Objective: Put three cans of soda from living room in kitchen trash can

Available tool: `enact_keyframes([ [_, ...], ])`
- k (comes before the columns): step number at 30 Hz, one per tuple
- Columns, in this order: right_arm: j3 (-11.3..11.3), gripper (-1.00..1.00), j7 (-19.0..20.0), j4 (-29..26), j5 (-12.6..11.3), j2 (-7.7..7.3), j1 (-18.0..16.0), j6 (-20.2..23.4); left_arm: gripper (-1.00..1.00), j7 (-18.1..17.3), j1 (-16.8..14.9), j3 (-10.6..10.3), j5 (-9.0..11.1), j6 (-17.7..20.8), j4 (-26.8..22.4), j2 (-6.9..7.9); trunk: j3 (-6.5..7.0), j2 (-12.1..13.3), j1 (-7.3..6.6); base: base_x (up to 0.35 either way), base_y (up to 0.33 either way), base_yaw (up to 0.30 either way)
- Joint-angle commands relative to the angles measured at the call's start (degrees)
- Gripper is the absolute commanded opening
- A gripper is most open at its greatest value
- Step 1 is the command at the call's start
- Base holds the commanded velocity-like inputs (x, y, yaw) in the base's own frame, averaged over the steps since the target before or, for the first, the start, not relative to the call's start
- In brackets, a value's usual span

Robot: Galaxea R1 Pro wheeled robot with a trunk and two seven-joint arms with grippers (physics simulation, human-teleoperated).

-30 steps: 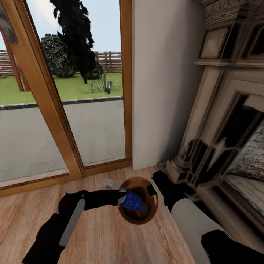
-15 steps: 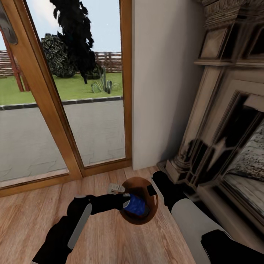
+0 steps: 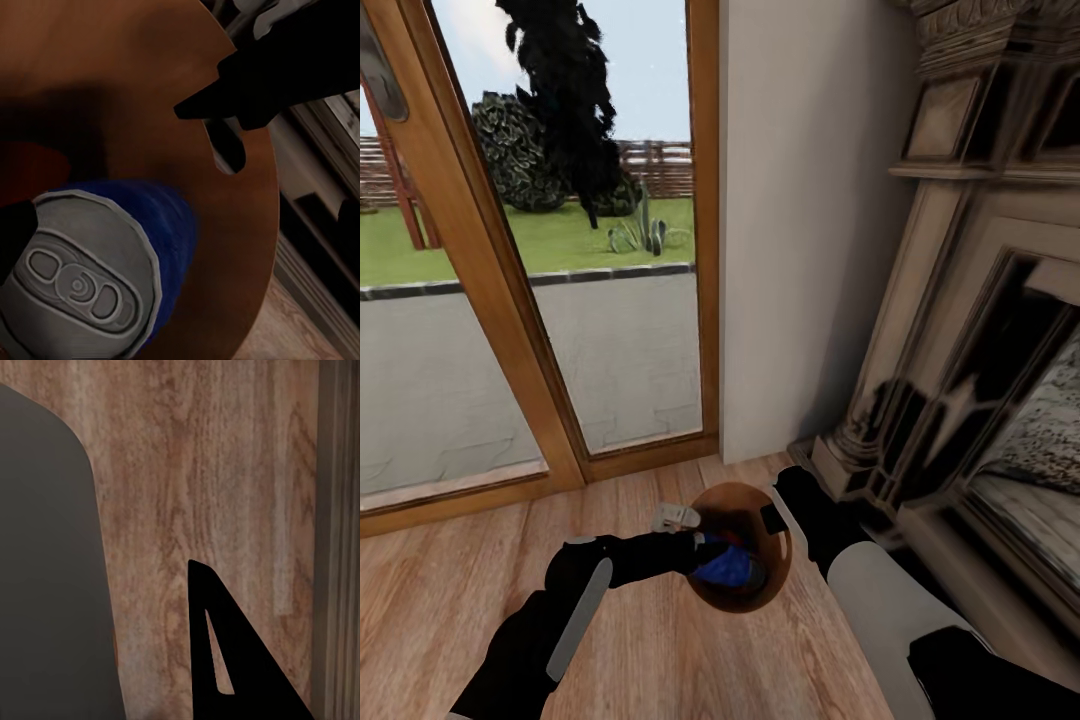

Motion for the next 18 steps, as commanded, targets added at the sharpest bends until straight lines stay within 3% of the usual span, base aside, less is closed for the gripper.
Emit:
enact_keyframes([
  [1,-0.02,-1.0,0.02,-0.02,-0.74,0.01,-0.02,-0.06,1.0,0.0,0.0,0.01,0.0,-0.01,0.01,0.0,0.01,0.0,-0.01,0.0,0.0,0.0],
  [12,-0.02,-1.0,0.08,-0.02,-0.74,0.01,-0.02,-0.06,1.0,-0.36,0.11,0.13,0.42,0.12,-1.15,0.34,0.01,0.0,-0.01,0.0,0.0,0.0],
  [18,-0.02,-1.0,0.09,-0.02,-0.74,0.01,-0.02,-0.06,1.0,-1.45,0.35,0.6,0.88,1.65,-9.56,0.73,0.01,0.0,-0.01,0.0,0.0,0.0],
])
